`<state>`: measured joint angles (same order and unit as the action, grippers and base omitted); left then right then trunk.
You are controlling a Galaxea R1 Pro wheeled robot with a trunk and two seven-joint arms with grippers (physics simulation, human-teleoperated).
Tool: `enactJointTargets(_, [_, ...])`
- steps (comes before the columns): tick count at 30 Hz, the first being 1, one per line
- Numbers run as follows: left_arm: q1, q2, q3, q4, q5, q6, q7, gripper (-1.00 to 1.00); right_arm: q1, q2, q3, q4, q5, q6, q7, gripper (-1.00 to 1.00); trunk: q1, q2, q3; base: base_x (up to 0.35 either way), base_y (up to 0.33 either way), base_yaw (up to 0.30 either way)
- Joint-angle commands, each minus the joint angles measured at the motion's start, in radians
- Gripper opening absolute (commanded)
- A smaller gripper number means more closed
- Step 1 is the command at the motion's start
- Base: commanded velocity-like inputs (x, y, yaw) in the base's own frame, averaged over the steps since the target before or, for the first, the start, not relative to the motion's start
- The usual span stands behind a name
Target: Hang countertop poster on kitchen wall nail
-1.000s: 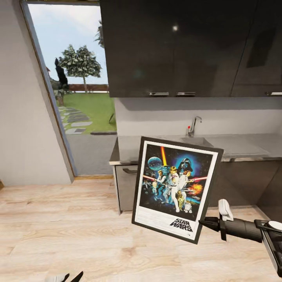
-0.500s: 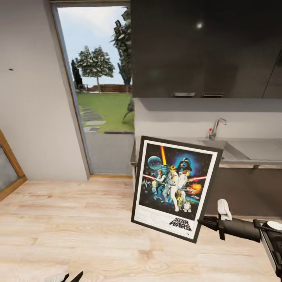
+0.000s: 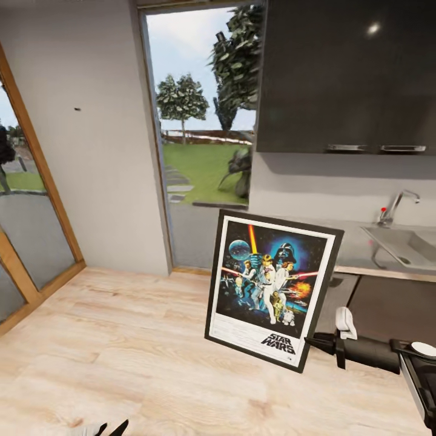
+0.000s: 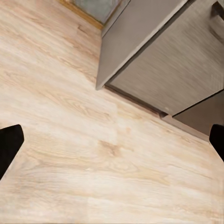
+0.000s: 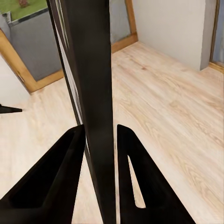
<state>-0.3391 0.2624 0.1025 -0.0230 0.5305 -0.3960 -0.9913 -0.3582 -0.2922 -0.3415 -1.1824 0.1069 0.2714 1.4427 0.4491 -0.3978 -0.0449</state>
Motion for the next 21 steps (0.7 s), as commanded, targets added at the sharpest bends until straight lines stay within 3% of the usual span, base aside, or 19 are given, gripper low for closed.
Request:
enactJointTargets(1, [-0.001, 0.000, 0.008, 0.001, -0.007, -0.005, -0.002, 1.00, -0.001, 0.000, -0.002, -0.002, 0.005, 0.012, 0.007, -1.00, 0.001, -0.002, -0.002, 0.149, 0.285, 0.289])
enactJointTargets(8, [-0.001, 0.000, 0.008, 0.001, -0.007, -0.004, -0.002, 1.00, -0.001, 0.001, -0.002, -0.002, 0.005, 0.012, 0.006, -1.00, 0.001, -0.002, -0.002, 0.125, 0.284, 0.289])
enactJointTargets(21, [-0.001, 0.000, 0.008, 0.001, -0.007, -0.005, -0.001, 1.00, -0.001, 0.001, -0.002, -0.002, 0.005, 0.013, 0.006, -1.00, 0.001, -0.002, -0.002, 0.080, 0.168, 0.281])
